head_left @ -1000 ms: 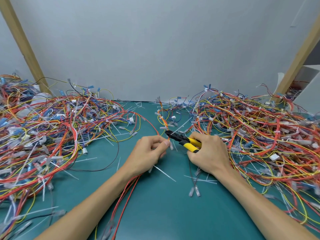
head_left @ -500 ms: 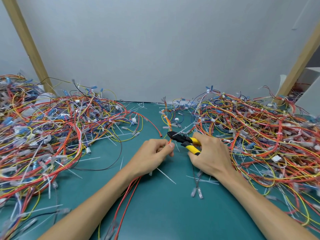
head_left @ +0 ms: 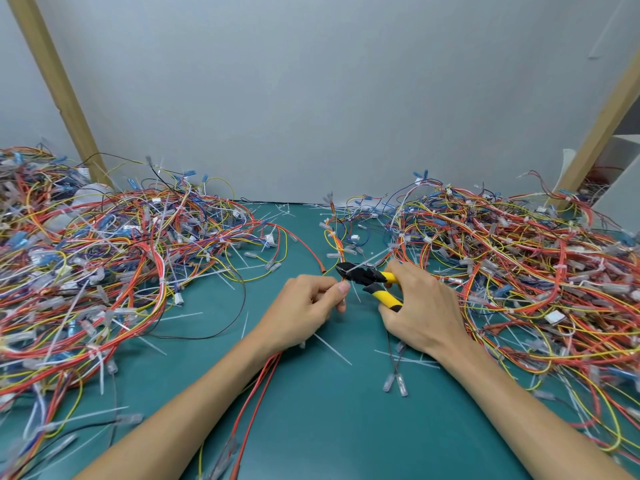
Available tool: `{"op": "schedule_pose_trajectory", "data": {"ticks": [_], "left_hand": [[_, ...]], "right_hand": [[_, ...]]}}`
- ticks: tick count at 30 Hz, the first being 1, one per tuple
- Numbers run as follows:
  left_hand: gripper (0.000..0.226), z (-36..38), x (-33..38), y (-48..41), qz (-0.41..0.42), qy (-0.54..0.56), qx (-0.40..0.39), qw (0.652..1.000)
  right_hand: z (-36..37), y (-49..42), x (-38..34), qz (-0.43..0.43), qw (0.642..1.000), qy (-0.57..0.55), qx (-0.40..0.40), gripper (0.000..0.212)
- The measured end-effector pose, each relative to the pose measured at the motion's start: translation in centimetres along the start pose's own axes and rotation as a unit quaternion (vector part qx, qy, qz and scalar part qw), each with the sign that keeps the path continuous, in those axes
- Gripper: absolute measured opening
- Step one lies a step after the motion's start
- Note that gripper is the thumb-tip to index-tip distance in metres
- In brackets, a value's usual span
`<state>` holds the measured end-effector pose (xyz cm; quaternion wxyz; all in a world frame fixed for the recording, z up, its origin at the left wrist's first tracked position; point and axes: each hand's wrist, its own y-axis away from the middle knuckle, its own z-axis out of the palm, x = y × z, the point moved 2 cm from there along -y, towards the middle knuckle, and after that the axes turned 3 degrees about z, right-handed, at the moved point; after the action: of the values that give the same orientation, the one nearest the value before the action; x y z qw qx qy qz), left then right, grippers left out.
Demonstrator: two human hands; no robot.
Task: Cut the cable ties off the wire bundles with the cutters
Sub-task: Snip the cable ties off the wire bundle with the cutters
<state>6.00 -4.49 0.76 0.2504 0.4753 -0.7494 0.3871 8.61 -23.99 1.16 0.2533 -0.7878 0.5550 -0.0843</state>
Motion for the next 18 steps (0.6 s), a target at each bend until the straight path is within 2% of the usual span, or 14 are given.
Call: {"op": "schedule_pose_trajectory", "data": {"ticks": [5,12,18], "left_hand": [[0.041,-0.08,0.06,0.08,-0.003,-0.006,-0.004,1.0],[0.041,-0.21,0.24,0.23,-0.005,-0.007,-0.006,1.0],[0.041,-0.15,0.23,0.15,-0.003,-0.013,-0.008,1.0]], "right_hand": [[0.12,-0.21,0.06,-0.011,1.0,-0.004,-0.013,0.041],[-0.24,0.04,-0.24,-0.011,1.0,-0.007,0.001,0.019],[-0.2,0.11,-0.11,0.005,1.0,-0.01,0.019,0.024]]}}
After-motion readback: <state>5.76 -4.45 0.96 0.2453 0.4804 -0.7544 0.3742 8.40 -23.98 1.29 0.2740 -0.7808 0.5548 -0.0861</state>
